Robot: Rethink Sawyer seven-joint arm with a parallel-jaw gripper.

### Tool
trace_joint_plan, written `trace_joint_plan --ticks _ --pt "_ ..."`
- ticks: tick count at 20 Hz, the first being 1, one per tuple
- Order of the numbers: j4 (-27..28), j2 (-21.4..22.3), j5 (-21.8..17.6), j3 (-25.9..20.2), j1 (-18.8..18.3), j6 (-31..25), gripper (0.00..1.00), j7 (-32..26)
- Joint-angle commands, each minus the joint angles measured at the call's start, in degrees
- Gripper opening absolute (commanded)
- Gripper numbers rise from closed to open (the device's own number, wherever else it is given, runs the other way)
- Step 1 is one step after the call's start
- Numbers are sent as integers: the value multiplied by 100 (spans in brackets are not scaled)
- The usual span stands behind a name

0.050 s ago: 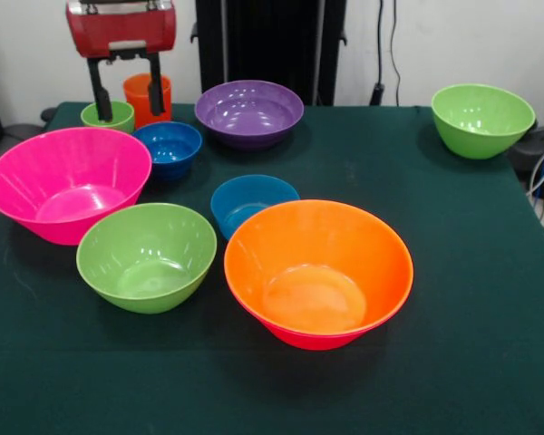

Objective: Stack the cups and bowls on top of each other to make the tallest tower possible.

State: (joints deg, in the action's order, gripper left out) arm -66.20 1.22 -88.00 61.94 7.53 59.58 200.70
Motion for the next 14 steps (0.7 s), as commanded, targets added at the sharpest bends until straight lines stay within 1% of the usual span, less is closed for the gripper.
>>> trace_joint_plan --ticks 1,5,8,14 --pt "52 -147 -192 -784 -287 -89 100 -598" --pt "184 -270 -191 -890 -381 -222 100 -652" --pt "200 -353 -12 -1038 -452 -389 100 -737" --pt "245 -423 181 -1291 -516 -402 100 -897"
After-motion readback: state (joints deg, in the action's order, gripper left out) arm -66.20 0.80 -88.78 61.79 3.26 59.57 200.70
